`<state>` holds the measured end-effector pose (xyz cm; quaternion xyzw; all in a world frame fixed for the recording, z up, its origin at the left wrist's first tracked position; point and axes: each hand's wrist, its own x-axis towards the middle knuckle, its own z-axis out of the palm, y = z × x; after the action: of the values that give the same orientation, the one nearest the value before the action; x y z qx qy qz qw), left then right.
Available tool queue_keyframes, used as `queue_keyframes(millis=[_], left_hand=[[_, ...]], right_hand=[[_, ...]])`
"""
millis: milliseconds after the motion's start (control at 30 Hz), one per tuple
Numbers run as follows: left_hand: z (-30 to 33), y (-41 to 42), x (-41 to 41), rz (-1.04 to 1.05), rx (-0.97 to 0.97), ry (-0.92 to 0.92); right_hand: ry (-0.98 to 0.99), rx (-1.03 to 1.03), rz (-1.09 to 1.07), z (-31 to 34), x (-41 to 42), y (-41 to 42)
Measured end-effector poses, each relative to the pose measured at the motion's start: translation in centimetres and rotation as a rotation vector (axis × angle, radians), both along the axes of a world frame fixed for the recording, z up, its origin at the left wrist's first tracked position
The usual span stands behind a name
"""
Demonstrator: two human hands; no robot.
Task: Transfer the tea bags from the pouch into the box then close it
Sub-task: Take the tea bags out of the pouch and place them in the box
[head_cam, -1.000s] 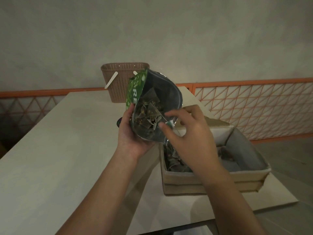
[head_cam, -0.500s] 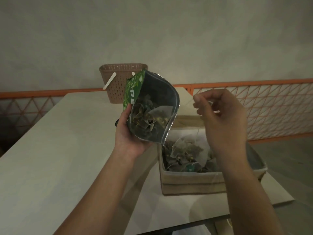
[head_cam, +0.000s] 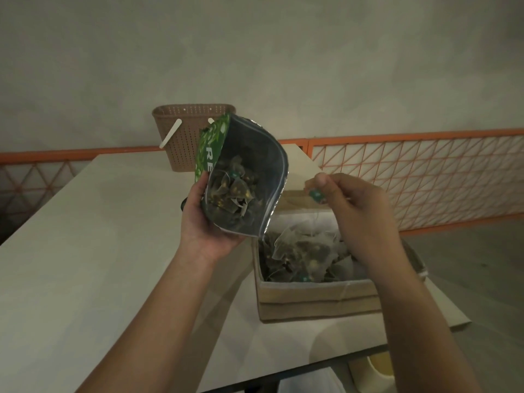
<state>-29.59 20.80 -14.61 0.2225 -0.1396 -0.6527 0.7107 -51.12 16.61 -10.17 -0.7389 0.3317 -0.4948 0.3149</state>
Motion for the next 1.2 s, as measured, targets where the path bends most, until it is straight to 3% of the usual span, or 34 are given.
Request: queue_keyframes(millis=[100,267,333,500,600,700,767,900,1000,1033,1133,1200], left_hand=[[0.1,0.2,-0.4,0.018,0.001,0.004],[0.1,0.3,-0.4,0.034,-0.005,0.015],[0.1,0.3,-0.2,0.031,-0.010,0.012],[0.2,0.3,-0.1,0.019,0.002,0.006],[0.1,0.3,0.1,0.022,0.012,0.013],[0.0,0.2,0.2,0.027,0.026,0.017],[0.0,0.2,0.1,0.026,0.028,0.017],[0.0,0.2,0.1,0.027,0.021,0.021],[0.0,0.2,0.2,0.016,0.003,0.017],[0.0,0.3,0.2,0.010,0.000,0.014],[0.0,0.4,0.2,-0.008,0.011,-0.007],[0.1,0.4,0.0,-0.011,0.029,-0.011]], right_hand=[[0.210,-0.032,-0.021,-1.2,0.4,-0.3],[0.774,0.129,0.194,-3.1,1.2,-0.6],[0.908,0.197,0.159,-3.5,1.2,-0.7],[0.987,0.309,-0.046,-2.3,1.8,-1.5],[0.855,0.287,-0.128,-1.5,1.2,-1.8],[0.644,0.127,-0.204,-2.2,0.2,-1.8],[0.629,0.018,-0.188,-2.6,-0.3,-1.6],[0.904,0.200,0.021,-2.1,-0.8,-0.4],[1.155,0.073,-0.186,-1.8,-0.4,-0.4],[1.072,0.003,-0.244,-1.6,-0.1,-0.5],[0.383,-0.184,-0.191,-0.6,1.8,0.1],[0.162,-0.359,-0.177,0.2,3.4,1.3]])
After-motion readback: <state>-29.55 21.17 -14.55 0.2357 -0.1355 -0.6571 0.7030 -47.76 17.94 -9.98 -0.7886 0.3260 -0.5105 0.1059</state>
